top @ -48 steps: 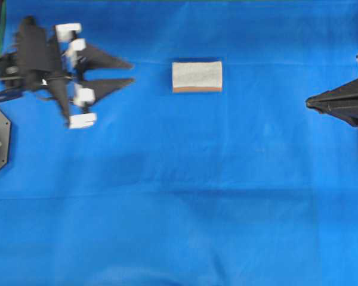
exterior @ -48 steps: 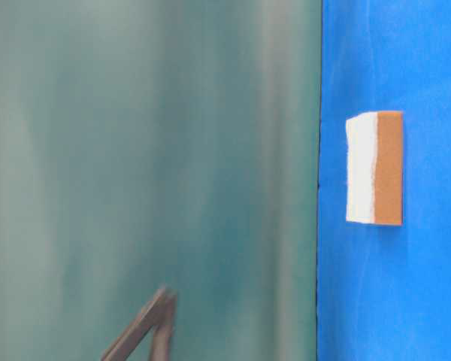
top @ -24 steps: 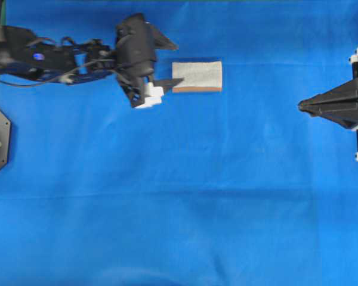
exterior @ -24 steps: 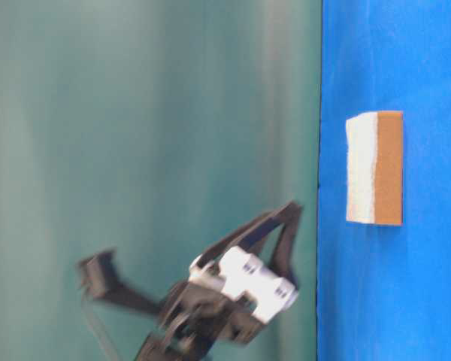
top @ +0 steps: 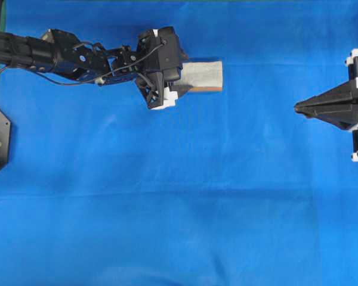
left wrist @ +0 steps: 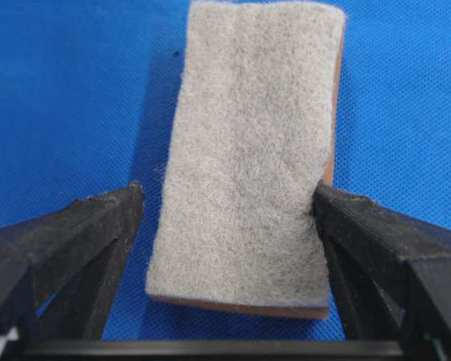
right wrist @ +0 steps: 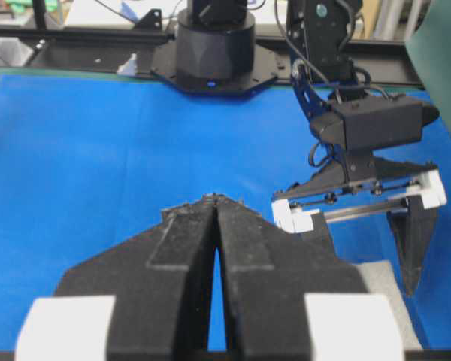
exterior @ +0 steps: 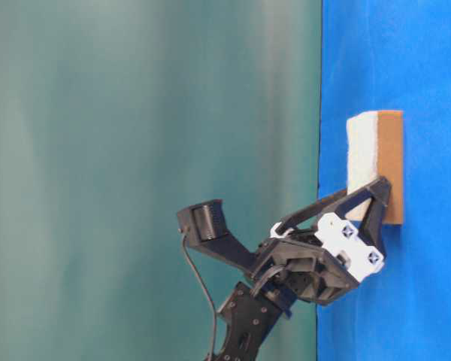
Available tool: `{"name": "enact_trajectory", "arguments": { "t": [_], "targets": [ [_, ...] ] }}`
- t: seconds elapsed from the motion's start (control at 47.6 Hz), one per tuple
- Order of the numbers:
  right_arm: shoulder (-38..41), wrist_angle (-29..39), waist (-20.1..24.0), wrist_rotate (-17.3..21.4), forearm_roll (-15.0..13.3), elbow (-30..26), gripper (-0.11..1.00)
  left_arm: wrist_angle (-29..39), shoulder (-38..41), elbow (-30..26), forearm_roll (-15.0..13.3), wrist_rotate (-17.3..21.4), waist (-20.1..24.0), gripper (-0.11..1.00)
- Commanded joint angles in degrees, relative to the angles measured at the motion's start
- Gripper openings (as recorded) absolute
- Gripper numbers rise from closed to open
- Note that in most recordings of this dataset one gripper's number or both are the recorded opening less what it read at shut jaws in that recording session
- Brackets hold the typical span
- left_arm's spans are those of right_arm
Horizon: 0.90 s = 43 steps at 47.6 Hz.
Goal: Hand over the sponge with the left arm and wipe it with the right arm.
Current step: 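Close the left gripper on the sponge's near end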
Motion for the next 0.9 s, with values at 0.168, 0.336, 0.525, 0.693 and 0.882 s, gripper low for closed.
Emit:
{"name": "enact_trajectory", "arguments": {
  "t": [0.168, 0.336, 0.525, 0.693, 0.882],
  "targets": [
    [0.7, -0.3, 0.0, -0.4, -0.2, -0.4, 0.03, 0.0, -0.4, -0.9, -0.1, 0.3, 0.6, 0.94],
    [0.7, -0.3, -0.1, -0.4, -0.2, -0.5, 0.03, 3.5, -0.4, -1.5, -0.1, 0.5, 0.5, 0.85],
    [0.7, -0.4, -0.1, -0.4, -0.2, -0.4, 0.03, 6.2, -0.3, -1.6, -0.1, 1.1, 0.4, 0.39],
    [0.7, -0.3, 0.0, -0.4, -0.2, -0.5, 0.03, 8.6, -2.0, -1.6, -0.1, 1.1, 0.3, 0.23],
    [0.5, -0.3, 0.0, -0.4, -0.2, -0.7, 0.03, 12.6, -7.7, -1.7, -0.1, 1.1, -1.0, 0.23]
  ]
}}
